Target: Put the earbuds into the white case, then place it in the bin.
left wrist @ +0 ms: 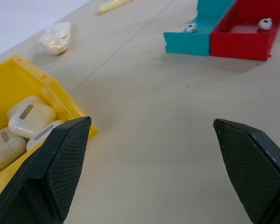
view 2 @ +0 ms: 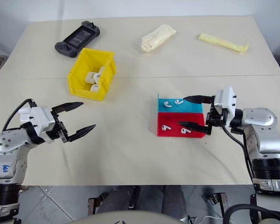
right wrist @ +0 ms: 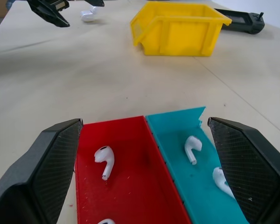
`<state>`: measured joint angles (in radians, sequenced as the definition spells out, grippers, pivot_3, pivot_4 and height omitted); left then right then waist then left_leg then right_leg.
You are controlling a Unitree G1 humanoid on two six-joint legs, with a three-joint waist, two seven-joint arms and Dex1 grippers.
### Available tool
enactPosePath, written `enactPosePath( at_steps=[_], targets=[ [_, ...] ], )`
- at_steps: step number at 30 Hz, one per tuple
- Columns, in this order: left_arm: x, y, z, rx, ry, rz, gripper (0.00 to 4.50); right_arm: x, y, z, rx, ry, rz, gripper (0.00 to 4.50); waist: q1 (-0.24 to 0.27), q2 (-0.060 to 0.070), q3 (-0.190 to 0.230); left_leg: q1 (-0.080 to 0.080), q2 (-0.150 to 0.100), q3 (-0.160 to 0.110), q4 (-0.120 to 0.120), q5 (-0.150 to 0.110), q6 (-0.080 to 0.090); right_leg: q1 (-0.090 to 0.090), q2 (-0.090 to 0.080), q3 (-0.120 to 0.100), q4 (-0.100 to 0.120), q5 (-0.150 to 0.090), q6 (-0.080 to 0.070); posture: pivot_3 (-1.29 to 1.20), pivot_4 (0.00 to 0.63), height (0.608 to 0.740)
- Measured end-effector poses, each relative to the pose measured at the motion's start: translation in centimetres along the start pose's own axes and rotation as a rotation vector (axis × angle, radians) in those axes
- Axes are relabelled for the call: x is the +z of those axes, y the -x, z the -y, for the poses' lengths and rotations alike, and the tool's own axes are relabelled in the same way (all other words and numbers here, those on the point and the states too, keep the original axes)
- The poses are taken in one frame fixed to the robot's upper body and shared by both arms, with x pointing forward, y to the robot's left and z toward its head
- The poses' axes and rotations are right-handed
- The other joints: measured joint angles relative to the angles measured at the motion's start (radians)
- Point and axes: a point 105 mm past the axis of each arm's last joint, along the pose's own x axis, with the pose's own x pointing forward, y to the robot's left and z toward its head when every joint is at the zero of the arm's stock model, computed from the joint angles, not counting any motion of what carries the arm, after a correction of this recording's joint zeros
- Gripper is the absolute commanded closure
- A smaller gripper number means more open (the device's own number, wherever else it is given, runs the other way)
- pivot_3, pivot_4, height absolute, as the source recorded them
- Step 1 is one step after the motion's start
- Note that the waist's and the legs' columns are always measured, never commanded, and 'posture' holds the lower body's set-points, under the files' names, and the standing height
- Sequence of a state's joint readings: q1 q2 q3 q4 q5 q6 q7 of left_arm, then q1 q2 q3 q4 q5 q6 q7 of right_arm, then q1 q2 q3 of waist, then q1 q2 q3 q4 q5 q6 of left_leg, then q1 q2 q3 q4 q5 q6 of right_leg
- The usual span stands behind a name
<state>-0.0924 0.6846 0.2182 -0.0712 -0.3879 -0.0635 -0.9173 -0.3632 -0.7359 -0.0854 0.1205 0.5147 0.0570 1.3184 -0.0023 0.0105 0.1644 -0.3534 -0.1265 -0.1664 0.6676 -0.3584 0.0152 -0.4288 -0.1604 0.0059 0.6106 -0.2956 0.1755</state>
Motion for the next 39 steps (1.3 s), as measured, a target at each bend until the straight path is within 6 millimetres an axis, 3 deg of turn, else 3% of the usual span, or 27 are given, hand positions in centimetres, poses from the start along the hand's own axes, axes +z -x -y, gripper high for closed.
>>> enactPosePath(
  at_steps=[3, 7, 11, 15, 21, 26, 33, 35, 39],
  targets=[
    [0.0, 0.3, -0.6, 0.066, 0.012, -0.005, 0.04, -0.3, -0.2, -0.2, 0.004, 0.001, 0.003, 0.0, -0.002, 0.0, 0.0, 0.0, 0.0, 0.0, 0.0, 0.0, 0.0, 0.0, 0.0, 0.0, 0.0, 0.0, 0.0, 0.0, 0.15, 0.74],
    [-0.4, 2.6, -1.3, 0.248, 0.088, -0.023, 0.04, -0.3, -1.3, -0.6, 0.034, -0.01, 0.043, 0.0, -0.008, 0.0, 0.0, 0.0, 0.002, 0.001, 0.0, 0.0, -0.001, -0.001, 0.002, 0.001, 0.0, 0.0, 0.0, 0.0, 0.15, 0.74],
    [-1.8, 6.2, -0.9, 0.505, 0.178, -0.068, 0.04, 0.6, -4.0, -1.1, 0.098, -0.002, 0.123, 0.0, -0.014, 0.0, 0.0, 0.001, 0.003, 0.001, 0.0, -0.001, -0.002, -0.001, 0.003, 0.001, 0.0, 0.0, 0.0, 0.0, 0.15, 0.74],
    [-3.6, 11.3, 0.7, 0.871, 0.298, -0.142, 0.04, 2.5, -7.5, -1.7, 0.166, 0.04, 0.236, 0.0, -0.016, -0.001, 0.0, 0.001, 0.004, 0.001, 0.0, -0.001, -0.002, 0.0, 0.005, 0.001, 0.0, 0.0, 0.0, 0.0, 0.15, 0.74],
    [-4.2, 16.1, 2.1, 1.249, 0.412, -0.177, 0.04, 4.3, -9.1, -1.7, 0.185, 0.105, 0.305, 0.0, 0.021, -0.003, -0.001, 0.0, 0.004, 0.0, 0.008, -0.005, -0.002, 0.001, 0.006, 0.002, 0.001, 0.0, -0.002, 0.0, 0.15, 0.74],
    [-4.8, 16.5, 2.0, 1.303, 0.51, -0.205, 0.04, 4.4, -9.2, -1.8, 0.197, 0.116, 0.297, 0.0, 0.029, -0.003, -0.001, -0.001, 0.007, 0.0, 0.013, -0.009, -0.002, 0.002, 0.01, 0.003, 0.002, 0.0, -0.003, 0.0, 0.15, 0.74],
    [-2.4, 15.7, -3.6, 1.151, 0.547, -0.285, 0.04, 4.0, -7.7, -1.5, 0.17, 0.11, 0.231, 0.0, 0.02, -0.003, -0.001, 0.001, 0.01, 0.001, 0.013, -0.011, -0.005, -0.001, 0.012, 0.003, 0.009, -0.003, -0.008, 0.0, 0.15, 0.74],
    [-2.7, 15.3, -4.7, 1.076, 0.587, -0.356, 0.04, 3.8, -7.5, -1.4, 0.16, 0.105, 0.22, 0.0, 0.012, -0.003, -0.001, 0.001, 0.011, 0.001, 0.013, -0.011, -0.005, -0.001, 0.013, 0.002, 0.011, -0.004, -0.009, 0.0, 0.15, 0.74],
    [-4.2, 16.5, -7.4, 1.021, 0.68, -0.555, 0.04, 3.7, -7.3, -1.7, 0.153, 0.099, 0.21, 0.0, -0.002, -0.003, -0.001, 0.002, 0.014, 0.001, 0.013, -0.012, -0.007, -0.002, 0.016, 0.002, 0.012, -0.004, -0.011, 0.0, 0.15, 0.74]
  ],
)
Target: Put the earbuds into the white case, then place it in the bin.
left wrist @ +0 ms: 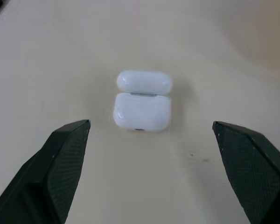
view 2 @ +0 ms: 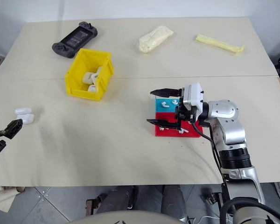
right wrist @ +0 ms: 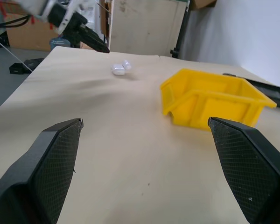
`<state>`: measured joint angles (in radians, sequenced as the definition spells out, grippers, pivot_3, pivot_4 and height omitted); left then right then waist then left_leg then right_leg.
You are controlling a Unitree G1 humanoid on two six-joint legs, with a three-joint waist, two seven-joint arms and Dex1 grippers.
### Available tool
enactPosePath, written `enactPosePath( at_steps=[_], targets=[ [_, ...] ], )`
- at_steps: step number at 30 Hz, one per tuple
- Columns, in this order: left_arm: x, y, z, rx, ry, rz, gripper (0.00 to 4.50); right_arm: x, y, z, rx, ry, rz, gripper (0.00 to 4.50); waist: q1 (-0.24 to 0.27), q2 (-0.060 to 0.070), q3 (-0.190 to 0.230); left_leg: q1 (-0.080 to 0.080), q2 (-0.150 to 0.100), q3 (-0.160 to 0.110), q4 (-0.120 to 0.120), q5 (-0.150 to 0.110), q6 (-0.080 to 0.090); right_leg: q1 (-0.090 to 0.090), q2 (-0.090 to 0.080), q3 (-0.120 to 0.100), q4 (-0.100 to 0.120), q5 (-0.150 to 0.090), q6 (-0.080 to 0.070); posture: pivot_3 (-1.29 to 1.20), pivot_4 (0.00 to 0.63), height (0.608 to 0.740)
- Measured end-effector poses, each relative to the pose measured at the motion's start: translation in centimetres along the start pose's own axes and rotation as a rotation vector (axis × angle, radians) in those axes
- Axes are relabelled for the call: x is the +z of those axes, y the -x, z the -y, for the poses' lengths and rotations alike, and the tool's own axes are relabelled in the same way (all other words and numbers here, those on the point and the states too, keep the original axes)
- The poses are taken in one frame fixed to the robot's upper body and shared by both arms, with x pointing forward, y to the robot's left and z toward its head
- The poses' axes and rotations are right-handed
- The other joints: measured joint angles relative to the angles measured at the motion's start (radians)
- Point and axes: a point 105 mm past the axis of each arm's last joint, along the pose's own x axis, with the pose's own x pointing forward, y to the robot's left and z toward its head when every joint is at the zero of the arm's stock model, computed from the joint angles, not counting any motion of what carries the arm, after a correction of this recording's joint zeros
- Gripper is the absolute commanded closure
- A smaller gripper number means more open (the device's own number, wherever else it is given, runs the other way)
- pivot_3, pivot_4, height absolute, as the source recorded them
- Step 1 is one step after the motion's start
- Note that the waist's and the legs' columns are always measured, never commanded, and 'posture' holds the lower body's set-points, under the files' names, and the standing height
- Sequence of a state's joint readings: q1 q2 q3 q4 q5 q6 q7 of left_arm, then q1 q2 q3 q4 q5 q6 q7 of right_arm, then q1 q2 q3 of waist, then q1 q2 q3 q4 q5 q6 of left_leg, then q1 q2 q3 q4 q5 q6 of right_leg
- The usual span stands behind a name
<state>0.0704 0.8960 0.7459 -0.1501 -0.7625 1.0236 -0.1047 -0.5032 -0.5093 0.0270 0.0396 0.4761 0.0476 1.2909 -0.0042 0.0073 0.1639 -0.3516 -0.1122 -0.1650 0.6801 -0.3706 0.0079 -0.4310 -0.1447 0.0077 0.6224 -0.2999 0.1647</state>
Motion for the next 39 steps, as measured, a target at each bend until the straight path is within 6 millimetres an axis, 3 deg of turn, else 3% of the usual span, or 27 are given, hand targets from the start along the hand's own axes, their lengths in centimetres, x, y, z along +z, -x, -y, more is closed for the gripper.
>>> enactPosePath(
  at_steps=[4, 8, 13, 21, 39],
  targets=[
    [1.3, -1.5, -1.2, 0.034, 0.0, -0.141, 0.04, 0.0, 0.1, 0.0, -0.016, 0.002, -0.007, 0.0, -0.006, 0.0, 0.0, 0.0, 0.0, 0.001, -0.001, 0.0, 0.0, -0.002, 0.0, 0.0, 0.002, 0.0, 0.0, 0.0, 0.15, 0.74],
    [2.3, -3.1, -0.7, 0.008, 0.029, -0.215, 0.04, 0.3, 0.2, -0.2, -0.027, 0.009, -0.012, 0.0, -0.008, 0.0, 0.0, -0.001, 0.0, 0.001, -0.001, 0.0, 0.0, -0.004, -0.001, -0.002, 0.003, 0.0, 0.0, 0.0, 0.15, 0.74],
    [1.0, -4.6, -0.3, -0.009, 0.022, -0.338, 0.04, 0.3, 0.2, -0.4, -0.045, 0.01, -0.014, 0.0, -0.023, 0.0, 0.0, -0.002, 0.0, 0.005, -0.001, 0.0, 0.0, -0.009, -0.001, -0.003, 0.006, 0.0, 0.0, 0.0, 0.15, 0.74],
    [1.1, -6.1, -0.3, 0.004, 0.002, -0.369, 0.04, 0.4, 0.3, -0.6, -0.074, 0.014, -0.013, 0.0, -0.027, -0.001, 0.0, -0.002, 0.001, 0.011, -0.001, 0.0, 0.0, -0.014, -0.001, -0.004, 0.008, 0.0, 0.0, 0.0, 0.15, 0.74],
    [-0.1, -5.3, -0.7, 0.001, 0.029, -0.427, 0.04, 0.1, 0.4, -0.9, -0.103, 0.006, -0.015, 0.0, -0.027, -0.001, 0.0, -0.002, 0.001, 0.011, 0.0, -0.001, 0.0, -0.014, -0.002, -0.004, 0.01, 0.0, 0.0, 0.0, 0.15, 0.74]
  ],
)
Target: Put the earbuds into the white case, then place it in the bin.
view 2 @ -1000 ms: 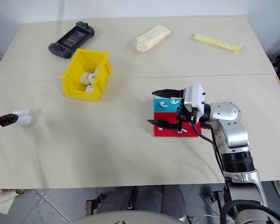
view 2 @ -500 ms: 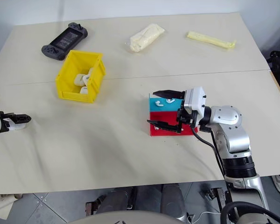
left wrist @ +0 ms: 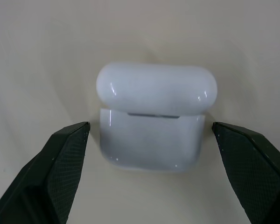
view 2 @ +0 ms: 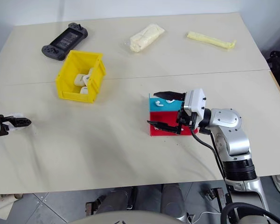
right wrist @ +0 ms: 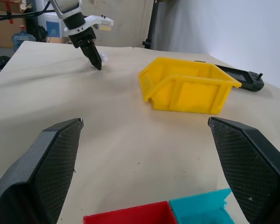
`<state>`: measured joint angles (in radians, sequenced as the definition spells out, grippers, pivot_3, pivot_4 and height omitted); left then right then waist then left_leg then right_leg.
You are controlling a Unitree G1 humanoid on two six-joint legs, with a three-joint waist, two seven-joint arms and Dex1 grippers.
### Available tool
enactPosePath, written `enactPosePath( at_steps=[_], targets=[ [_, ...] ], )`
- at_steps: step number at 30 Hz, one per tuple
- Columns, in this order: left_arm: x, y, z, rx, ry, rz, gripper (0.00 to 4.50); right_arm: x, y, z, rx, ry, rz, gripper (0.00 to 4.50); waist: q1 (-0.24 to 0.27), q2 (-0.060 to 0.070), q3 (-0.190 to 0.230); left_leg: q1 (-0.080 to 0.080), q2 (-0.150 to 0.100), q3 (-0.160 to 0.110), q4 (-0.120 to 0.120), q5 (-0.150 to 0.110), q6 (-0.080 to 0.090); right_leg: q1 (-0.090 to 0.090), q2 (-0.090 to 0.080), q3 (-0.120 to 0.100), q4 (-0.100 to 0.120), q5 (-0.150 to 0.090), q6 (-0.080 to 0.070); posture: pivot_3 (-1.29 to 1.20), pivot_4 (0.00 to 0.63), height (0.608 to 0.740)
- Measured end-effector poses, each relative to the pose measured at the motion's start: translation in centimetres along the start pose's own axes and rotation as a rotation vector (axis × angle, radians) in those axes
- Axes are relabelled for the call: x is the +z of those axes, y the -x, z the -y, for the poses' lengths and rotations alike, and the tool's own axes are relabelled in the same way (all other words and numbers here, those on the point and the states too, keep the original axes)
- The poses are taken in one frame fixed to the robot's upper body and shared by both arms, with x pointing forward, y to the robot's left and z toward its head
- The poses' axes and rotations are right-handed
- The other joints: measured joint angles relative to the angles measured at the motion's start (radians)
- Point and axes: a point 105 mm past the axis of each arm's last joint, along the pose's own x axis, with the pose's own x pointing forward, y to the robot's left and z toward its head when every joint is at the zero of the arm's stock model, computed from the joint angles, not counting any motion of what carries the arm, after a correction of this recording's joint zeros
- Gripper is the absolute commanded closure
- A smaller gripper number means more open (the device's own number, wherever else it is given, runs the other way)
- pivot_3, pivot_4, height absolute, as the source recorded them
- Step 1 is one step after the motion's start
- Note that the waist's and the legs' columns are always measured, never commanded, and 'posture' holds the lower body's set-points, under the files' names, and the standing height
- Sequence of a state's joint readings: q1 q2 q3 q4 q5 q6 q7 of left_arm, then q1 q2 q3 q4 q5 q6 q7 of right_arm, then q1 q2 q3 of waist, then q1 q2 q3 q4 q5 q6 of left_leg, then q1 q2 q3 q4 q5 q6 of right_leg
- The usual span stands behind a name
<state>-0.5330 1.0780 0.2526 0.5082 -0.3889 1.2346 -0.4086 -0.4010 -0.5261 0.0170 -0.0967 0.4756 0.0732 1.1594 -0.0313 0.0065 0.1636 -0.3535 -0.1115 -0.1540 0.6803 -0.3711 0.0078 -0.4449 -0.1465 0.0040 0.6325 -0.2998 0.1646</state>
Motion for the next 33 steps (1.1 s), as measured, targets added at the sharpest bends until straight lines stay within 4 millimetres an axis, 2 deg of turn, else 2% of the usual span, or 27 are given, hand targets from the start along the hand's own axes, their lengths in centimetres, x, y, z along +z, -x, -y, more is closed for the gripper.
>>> enactPosePath(
  at_steps=[4, 7, 11, 19, 22, 23, 26, 28, 30, 33],
  targets=[
    [-0.1, -0.1, 0.1, -0.007, 0.012, 0.006, 0.04, 0.0, 0.0, 0.0, -0.005, -0.001, 0.0, 0.0, 0.001, 0.0, 0.0, 0.0, 0.0, 0.0, 0.0, 0.0, 0.0, 0.0, 0.0, 0.0, 0.001, 0.0, 0.0, 0.0, 0.15, 0.74],
    [0.0, -0.2, 0.2, -0.015, 0.007, 0.018, 0.6, -0.1, 0.0, 0.0, -0.007, -0.004, -0.001, 0.0, 0.002, 0.0, 0.0, 0.0, -0.001, 0.0, 0.001, 0.0, 0.0, 0.0, -0.001, 0.0, 0.002, 0.0, 0.0, 0.0, 0.15, 0.74],
    [0.1, -0.5, 0.3, -0.018, -0.002, 0.036, 1.71, -0.3, 0.1, -0.1, -0.012, -0.011, -0.003, 0.0, 0.003, 0.001, 0.0, 0.001, -0.001, 0.0, 0.001, 0.0, 0.0, 0.0, -0.001, 0.0, 0.004, 0.0, 0.0, 0.0, 0.15, 0.74],
    [-0.1, -0.6, 0.5, -0.065, -0.023, 0.096, 1.71, -0.3, 0.1, -0.4, -0.011, -0.016, -0.006, 0.0, 0.003, 0.002, -0.001, 0.001, -0.001, 0.001, 0.002, 0.0, 0.0, 0.0, -0.001, 0.0, 0.004, 0.0, 0.0, 0.0, 0.15, 0.74],
    [-0.4, -0.3, 3.0, -0.231, -0.087, 0.225, 1.71, -0.6, 0.4, -0.5, -0.015, -0.027, -0.021, 0.0, 0.003, 0.001, -0.001, 0.0, 0.0, 0.001, 0.003, -0.001, 0.001, 0.0, -0.001, 0.0, 0.004, 0.0, 0.0, 0.0, 0.15, 0.74],
    [-0.3, 0.5, 4.0, -0.3, -0.128, 0.326, 1.71, -0.5, 0.4, -0.6, -0.013, -0.024, -0.021, 0.0, 0.003, 0.001, -0.001, 0.0, 0.0, 0.001, 0.002, -0.001, 0.001, 0.0, -0.001, 0.0, 0.002, 0.001, -0.002, 0.0, 0.15, 0.74],
    [-0.4, 4.5, 8.5, -0.592, -0.223, 0.684, 1.71, -0.9, 1.0, -0.6, -0.031, -0.033, -0.038, 0.0, 0.004, 0.001, -0.001, -0.001, 0.001, 0.002, 0.003, -0.002, 0.002, 0.002, -0.001, -0.002, -0.004, 0.002, -0.003, 0.0, 0.15, 0.74],
    [-1.2, 7.1, 10.7, -0.701, -0.261, 0.875, 1.71, -0.9, 1.3, -0.5, -0.037, -0.032, -0.049, 0.0, 0.005, 0.001, -0.001, -0.001, 0.001, 0.004, 0.003, -0.002, 0.002, 0.002, -0.002, -0.002, -0.005, 0.003, -0.002, 0.0, 0.15, 0.74],
    [-2.3, 8.4, 12.8, -0.781, -0.281, 0.978, 1.71, -1.0, 1.8, -0.4, -0.04, -0.026, -0.071, 0.0, 0.007, 0.001, -0.001, 0.0, 0.002, 0.005, 0.004, -0.002, 0.002, 0.003, -0.001, -0.002, -0.006, 0.003, -0.002, 0.0, 0.15, 0.74],
    [-3.4, 8.9, 16.7, -0.904, -0.316, 1.018, 1.71, -0.9, 2.7, -0.1, -0.058, -0.015, -0.101, 0.0, 0.027, 0.001, -0.001, 0.001, 0.002, 0.006, 0.005, -0.002, 0.002, 0.004, -0.001, -0.001, -0.008, 0.003, -0.002, 0.0, 0.15, 0.74]
  ],
)
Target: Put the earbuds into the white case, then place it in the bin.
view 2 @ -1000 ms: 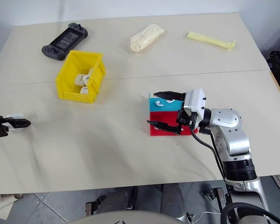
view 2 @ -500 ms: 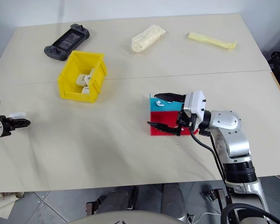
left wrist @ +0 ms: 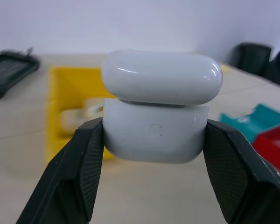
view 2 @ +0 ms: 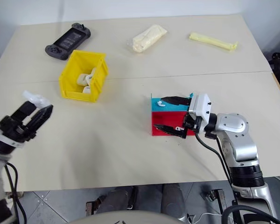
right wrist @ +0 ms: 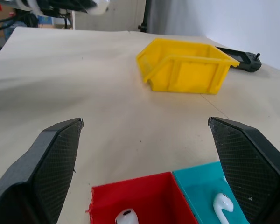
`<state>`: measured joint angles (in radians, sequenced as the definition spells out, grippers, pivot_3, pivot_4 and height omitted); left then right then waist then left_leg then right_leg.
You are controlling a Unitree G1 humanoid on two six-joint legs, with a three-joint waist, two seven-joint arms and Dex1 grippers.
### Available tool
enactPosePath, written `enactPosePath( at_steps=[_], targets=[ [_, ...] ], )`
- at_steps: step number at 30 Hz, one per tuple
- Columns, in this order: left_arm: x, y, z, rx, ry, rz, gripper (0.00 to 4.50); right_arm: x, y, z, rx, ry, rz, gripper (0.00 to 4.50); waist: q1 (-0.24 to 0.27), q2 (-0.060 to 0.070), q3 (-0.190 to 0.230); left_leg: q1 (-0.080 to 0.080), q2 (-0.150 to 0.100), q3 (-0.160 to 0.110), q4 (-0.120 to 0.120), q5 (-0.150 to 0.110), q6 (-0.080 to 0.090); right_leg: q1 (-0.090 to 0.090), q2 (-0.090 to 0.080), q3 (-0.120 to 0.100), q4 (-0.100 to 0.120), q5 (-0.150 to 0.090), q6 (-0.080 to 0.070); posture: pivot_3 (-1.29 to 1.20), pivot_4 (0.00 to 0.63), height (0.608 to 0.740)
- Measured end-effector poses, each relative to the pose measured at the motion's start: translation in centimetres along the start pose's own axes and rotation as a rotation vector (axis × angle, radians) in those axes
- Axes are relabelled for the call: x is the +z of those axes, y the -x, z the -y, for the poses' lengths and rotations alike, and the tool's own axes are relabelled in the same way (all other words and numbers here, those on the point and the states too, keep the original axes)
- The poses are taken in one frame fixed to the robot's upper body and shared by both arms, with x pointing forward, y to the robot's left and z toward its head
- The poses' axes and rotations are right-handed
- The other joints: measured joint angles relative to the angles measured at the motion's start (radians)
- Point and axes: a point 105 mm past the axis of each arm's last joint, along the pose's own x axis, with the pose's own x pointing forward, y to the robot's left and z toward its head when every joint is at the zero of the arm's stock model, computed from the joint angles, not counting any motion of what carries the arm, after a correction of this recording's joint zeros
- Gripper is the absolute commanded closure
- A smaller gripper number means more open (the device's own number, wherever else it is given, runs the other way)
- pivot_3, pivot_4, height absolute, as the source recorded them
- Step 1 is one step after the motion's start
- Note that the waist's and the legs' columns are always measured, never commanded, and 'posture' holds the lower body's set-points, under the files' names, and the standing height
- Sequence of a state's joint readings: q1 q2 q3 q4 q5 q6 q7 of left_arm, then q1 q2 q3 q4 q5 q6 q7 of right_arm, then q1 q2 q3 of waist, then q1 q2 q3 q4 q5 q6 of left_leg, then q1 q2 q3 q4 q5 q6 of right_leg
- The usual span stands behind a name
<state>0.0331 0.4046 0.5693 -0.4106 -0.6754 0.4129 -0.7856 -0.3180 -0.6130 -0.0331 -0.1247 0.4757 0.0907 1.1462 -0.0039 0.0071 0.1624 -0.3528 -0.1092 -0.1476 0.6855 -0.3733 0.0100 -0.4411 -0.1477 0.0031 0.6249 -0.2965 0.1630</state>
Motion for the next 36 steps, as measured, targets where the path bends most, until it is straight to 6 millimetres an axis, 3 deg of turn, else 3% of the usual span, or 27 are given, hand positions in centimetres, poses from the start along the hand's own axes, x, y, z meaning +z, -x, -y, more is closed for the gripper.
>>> enactPosePath(
  at_steps=[7, 11, 13, 18, 25, 29, 34, 36],
  targets=[
    [-1.9, -7.1, 8.9, -0.432, 0.046, 0.125, 1.71, -0.1, 5.1, 0.4, -0.106, 0.024, -0.148, 0.0, 0.035, 0.0, 0.0, 0.0, -0.002, 0.002, 0.003, -0.002, 0.003, 0.004, 0.0, 0.001, -0.001, 0.002, 0.003, 0.0, 0.15, 0.74],
    [-2.8, -8.8, 11.0, -0.593, 0.036, 0.154, 1.71, 0.2, 7.5, 0.0, -0.158, 0.037, -0.208, 0.0, 0.023, 0.0, 0.0, 0.001, 0.001, 0.007, 0.002, -0.002, 0.004, 0.004, 0.001, 0.002, -0.003, 0.003, 0.004, 0.0, 0.15, 0.74],
    [-3.1, -10.2, 12.3, -0.712, 0.033, 0.202, 1.71, -0.3, 10.2, -1.1, -0.212, 0.009, -0.284, 0.0, 0.039, 0.001, -0.001, 0.0, 0.0, 0.009, 0.003, -0.002, 0.004, 0.004, 0.001, 0.0, -0.004, 0.003, 0.004, 0.0, 0.15, 0.74],
    [-4.9, -10.8, 13.8, -0.883, 0.03, 0.168, 1.71, -0.5, 14.2, -2.3, -0.295, -0.032, -0.395, 0.0, 0.032, 0.001, 0.0, 0.003, 0.0, 0.01, 0.004, -0.003, 0.005, 0.008, 0.001, 0.003, -0.006, 0.004, 0.007, 0.0, 0.15, 0.74],
    [-5.5, -9.9, 13.9, -0.902, 0.007, 0.185, 1.71, -0.2, 13.6, -2.8, -0.297, -0.017, -0.399, 0.0, 0.031, 0.001, -0.001, 0.004, 0.001, 0.009, 0.003, -0.003, 0.005, 0.009, 0.002, 0.003, -0.007, 0.004, 0.007, 0.0, 0.15, 0.74],
    [-5.4, -9.6, 13.4, -0.841, 0.03, 0.196, 1.71, -0.3, 11.4, -2.5, -0.233, -0.06, -0.434, 0.0, 0.032, 0.001, -0.001, 0.003, 0.0, 0.009, 0.004, -0.003, 0.005, 0.009, 0.001, 0.003, -0.011, 0.004, 0.007, 0.0, 0.15, 0.74],
    [-5.0, -9.4, 14.2, -0.839, 0.035, 0.216, 1.71, 2.2, 9.3, -1.3, -0.113, -0.023, -0.599, 0.0, 0.035, 0.002, 0.0, 0.002, 0.001, 0.007, 0.005, -0.003, 0.006, 0.01, 0.001, 0.001, -0.014, 0.005, 0.008, 0.0, 0.15, 0.74],
    [-5.3, -9.3, 14.6, -0.841, 0.047, 0.219, 1.71, 2.2, 9.1, -0.8, -0.115, -0.05, -0.683, 0.0, 0.039, 0.002, 0.0, 0.002, 0.0, 0.006, 0.005, -0.003, 0.006, 0.011, 0.001, 0.0, -0.015, 0.005, 0.008, 0.0, 0.15, 0.74]
  ],
)
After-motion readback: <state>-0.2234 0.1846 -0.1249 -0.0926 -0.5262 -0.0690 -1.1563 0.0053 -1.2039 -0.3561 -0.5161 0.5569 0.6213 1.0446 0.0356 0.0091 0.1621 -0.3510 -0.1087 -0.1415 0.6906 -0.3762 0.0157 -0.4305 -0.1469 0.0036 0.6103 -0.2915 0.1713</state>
